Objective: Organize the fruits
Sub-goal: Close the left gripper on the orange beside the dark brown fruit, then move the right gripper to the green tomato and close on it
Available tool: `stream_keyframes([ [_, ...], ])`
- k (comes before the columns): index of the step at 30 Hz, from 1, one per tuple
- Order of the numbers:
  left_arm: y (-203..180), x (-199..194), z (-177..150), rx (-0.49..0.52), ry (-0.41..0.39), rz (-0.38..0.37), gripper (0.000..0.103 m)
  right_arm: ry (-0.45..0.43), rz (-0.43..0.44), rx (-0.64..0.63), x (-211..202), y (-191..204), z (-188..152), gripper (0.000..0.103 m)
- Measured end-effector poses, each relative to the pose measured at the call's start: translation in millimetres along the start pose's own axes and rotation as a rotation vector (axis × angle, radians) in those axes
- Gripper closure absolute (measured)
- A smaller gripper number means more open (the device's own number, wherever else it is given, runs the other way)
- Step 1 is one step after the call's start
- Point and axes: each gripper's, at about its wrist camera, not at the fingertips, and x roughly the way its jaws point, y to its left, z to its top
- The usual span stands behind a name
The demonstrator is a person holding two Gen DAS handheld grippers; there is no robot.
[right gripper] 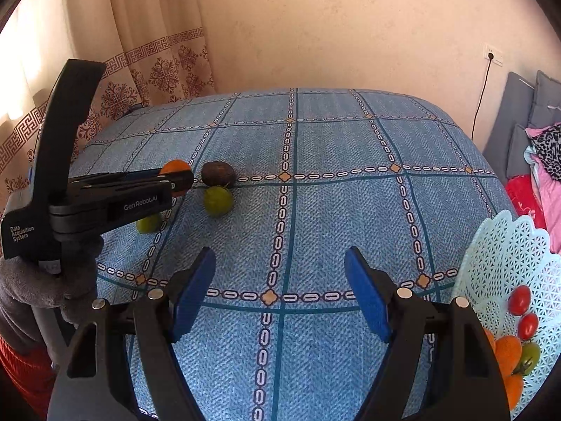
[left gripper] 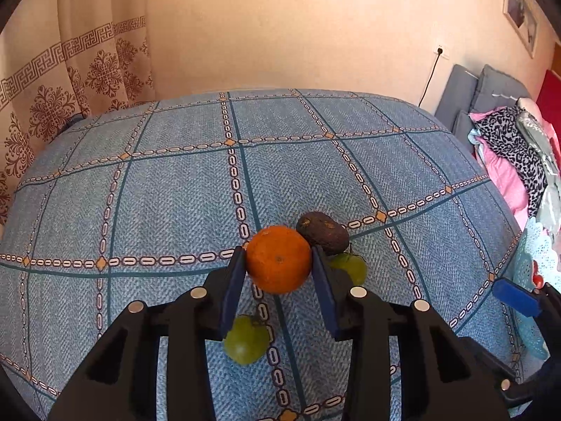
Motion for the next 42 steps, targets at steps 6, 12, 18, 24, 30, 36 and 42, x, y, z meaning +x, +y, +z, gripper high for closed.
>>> stream_keyframes([
  [6,14.3,-22.8,7.1,-0.039,-0.052,0.046,0.064,0.002,0.012,-0.049,19.5,17.4,13.0,0.026],
  [12,23.8,-39.4,13.2,-0.063,-0.086,0.065,0.064,0.030,0.078,-0.054,50.8,34.1,22.1,0.027],
  [18,32.6,-52.0,16.9,-0.094,-0.114,0.059,0.064,0.041,0.071,-0.084,73.3,50.3,32.9,0.040],
  [24,37.8,-58.0,17.9,-0.125,-0.125,0.054,0.064,0.078,0.052,-0.100,94.5,57.3,40.5,0.055],
  [30,40.7,-62.9,18.3,-0.140,-0.134,0.047,0.064,0.089,0.043,-0.090,101.3,54.5,40.4,0.072],
  [36,39.3,-67.0,18.1,-0.148,-0.142,0.044,0.064,0.094,0.055,-0.075,89.8,49.4,35.5,0.073],
  [42,32.2,-70.2,17.5,-0.137,-0.145,0.033,0.064,0.072,0.054,-0.047,67.3,39.7,29.9,0.073],
])
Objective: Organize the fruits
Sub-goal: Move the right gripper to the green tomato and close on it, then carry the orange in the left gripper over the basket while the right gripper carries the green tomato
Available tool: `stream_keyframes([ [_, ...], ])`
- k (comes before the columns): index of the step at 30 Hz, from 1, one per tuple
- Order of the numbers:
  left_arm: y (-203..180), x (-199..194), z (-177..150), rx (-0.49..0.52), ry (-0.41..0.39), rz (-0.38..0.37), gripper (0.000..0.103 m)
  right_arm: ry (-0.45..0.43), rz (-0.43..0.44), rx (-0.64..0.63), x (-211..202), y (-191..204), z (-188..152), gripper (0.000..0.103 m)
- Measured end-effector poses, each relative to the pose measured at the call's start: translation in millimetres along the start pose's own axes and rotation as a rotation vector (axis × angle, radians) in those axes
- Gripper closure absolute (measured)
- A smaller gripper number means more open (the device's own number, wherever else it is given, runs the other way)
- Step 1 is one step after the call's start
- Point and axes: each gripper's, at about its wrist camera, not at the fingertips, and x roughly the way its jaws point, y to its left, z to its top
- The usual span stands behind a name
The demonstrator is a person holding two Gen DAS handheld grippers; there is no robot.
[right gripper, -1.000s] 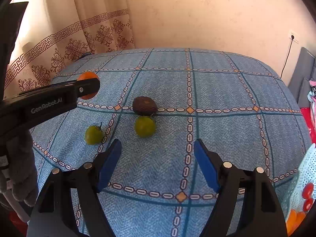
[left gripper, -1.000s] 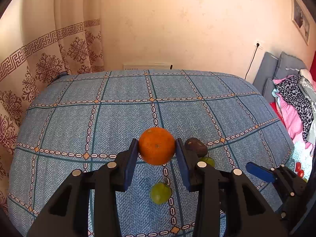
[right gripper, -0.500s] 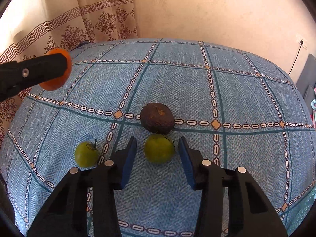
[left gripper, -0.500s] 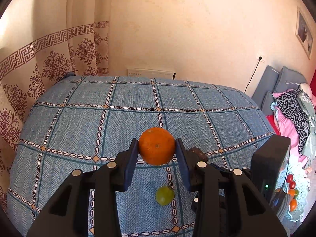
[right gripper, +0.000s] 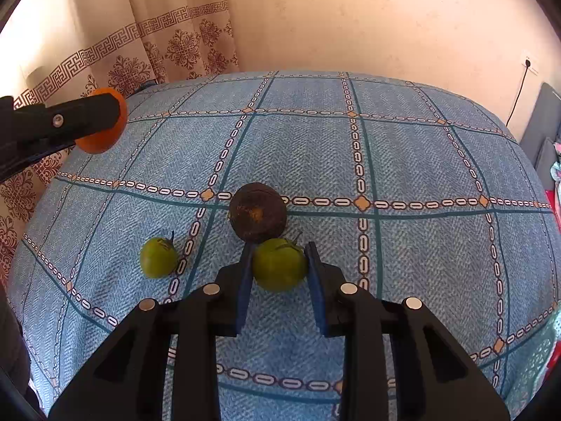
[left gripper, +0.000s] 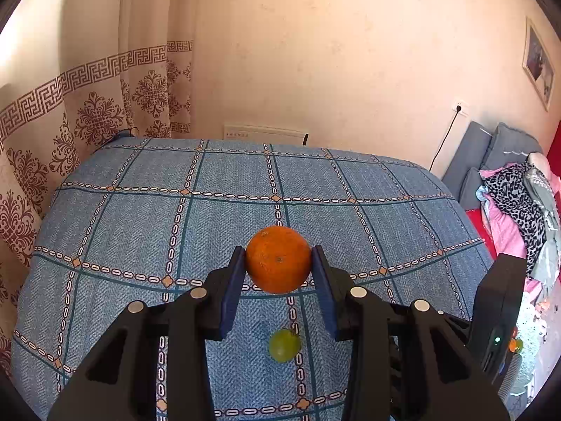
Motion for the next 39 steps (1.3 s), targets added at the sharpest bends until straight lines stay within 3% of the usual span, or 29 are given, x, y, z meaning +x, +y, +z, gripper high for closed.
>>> stream_keyframes([
  [23,-49.7,-60.8,0.1,0.096,-0.110,-0.118,0.064,-0.170,-0.030,0.089,-120.9,-38.6,-11.9,0.073],
  [39,-121.6,-73.9,-32.7,0.261,-0.080,-0.256,0.064,-0.220,-0.157,0.236,-188.3,-114.6,-58.3,0.073],
])
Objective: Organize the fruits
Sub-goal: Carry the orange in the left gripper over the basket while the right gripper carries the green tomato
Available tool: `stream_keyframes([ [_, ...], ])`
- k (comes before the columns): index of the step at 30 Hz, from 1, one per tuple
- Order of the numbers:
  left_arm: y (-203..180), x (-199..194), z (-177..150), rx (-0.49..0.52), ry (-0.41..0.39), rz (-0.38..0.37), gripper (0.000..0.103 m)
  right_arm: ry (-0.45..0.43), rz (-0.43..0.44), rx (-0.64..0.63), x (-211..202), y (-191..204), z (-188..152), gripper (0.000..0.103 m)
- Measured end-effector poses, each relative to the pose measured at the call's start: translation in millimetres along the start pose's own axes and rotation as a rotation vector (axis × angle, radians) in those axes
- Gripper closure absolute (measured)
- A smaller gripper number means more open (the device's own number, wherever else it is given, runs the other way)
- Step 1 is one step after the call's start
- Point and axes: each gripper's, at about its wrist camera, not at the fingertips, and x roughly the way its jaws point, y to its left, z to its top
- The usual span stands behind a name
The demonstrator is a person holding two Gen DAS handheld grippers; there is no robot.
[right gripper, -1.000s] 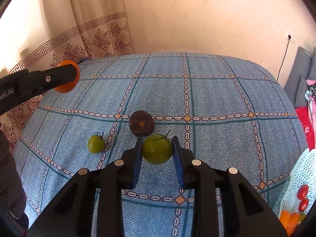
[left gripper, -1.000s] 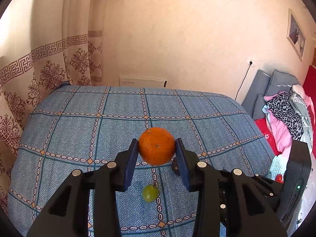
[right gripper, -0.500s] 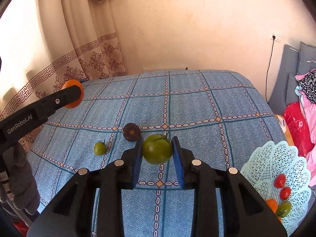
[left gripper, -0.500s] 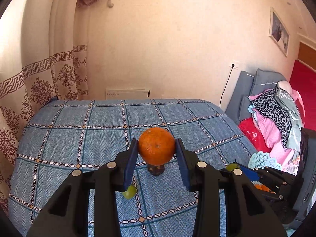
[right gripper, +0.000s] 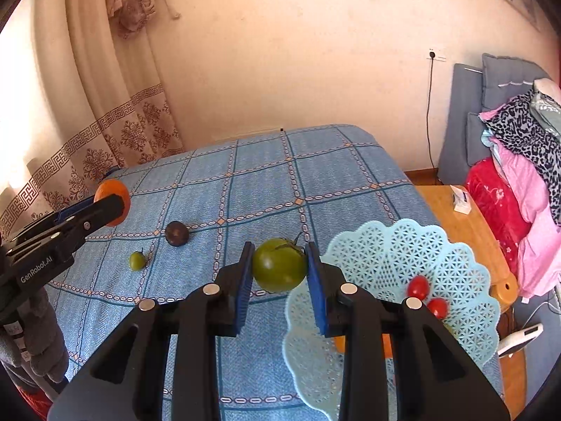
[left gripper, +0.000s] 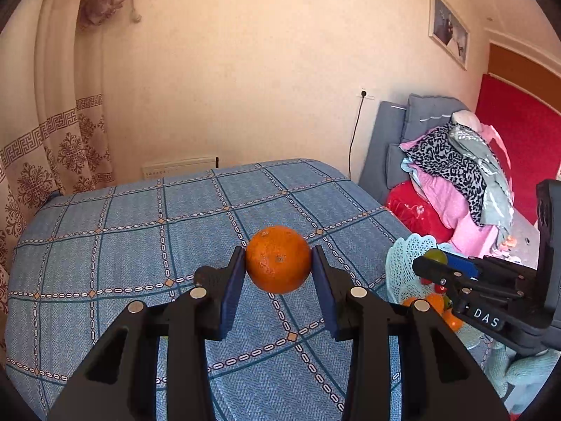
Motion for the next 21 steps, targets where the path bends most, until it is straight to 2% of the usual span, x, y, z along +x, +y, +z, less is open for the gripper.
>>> stream_keyframes([
  [6,-27.7,2.2,-8.7,0.049,0.019,-0.054,0.064,-0.005,-0.040,0.073,-16.5,-37.5,-14.6,0.073],
  [12,-51.0,5.4,-17.5,0.105,0.028,-0.079,0.064,0.028,-0.041,0.136,-23.2,-65.8,-35.2,0.073],
  [21,-69.8,13.5,-25.0,0.140,0.055,-0.116,0.064,0.058,-0.047,0.188,-25.1,-85.3,-60.5,0.073],
])
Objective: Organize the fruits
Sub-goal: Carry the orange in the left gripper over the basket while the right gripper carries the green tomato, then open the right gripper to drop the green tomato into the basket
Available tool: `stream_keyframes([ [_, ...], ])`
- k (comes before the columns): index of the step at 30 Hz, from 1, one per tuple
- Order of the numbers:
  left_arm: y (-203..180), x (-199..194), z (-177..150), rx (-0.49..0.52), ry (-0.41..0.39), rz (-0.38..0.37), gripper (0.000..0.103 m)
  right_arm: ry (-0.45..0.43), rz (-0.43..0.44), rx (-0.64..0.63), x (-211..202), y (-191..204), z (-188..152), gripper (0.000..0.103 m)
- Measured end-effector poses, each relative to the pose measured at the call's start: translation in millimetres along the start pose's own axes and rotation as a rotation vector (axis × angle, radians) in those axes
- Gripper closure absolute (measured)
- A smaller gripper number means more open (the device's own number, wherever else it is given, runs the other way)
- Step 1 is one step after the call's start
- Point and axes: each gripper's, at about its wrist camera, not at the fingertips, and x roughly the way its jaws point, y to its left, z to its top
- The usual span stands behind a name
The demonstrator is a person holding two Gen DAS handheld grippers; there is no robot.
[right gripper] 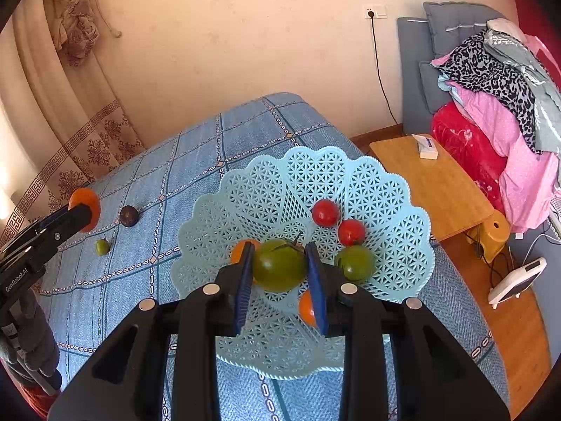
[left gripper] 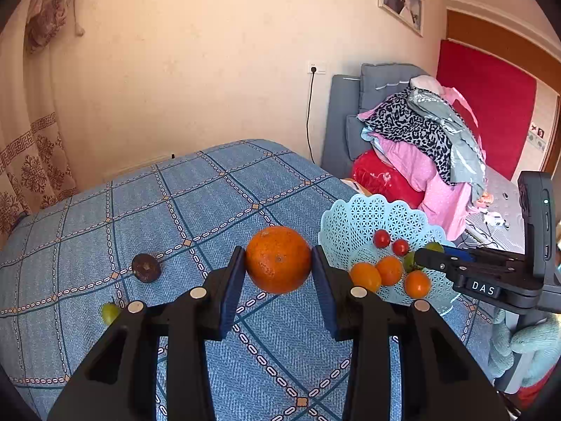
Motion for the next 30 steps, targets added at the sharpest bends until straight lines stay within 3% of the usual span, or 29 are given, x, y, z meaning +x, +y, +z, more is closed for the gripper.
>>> stream_keyframes([
  [20,-33.4,15.2,-5.0,0.049,0.057,-0.073,0.064,0.056,0.035,0.003,16.8,-4.9,-20.4,0.072],
  [22,-37.3,16.9,-4.4,0.055,0.060,-0.075,0.064,0.044,0.042,0.008,13.4,-5.7,-20.1,0.061],
  [23,-40.0,17.5,-3.9,0.057,0.061,-0.077,0.064,0.031,0.039,0.008,10.9,-5.9,-19.4,0.049],
  [30,-52.4,21.7,-2.8,0.063,0.069,-0.106,0.064,-0.046,-0.011,0.036,-4.7,-19.8,-12.2,0.048],
])
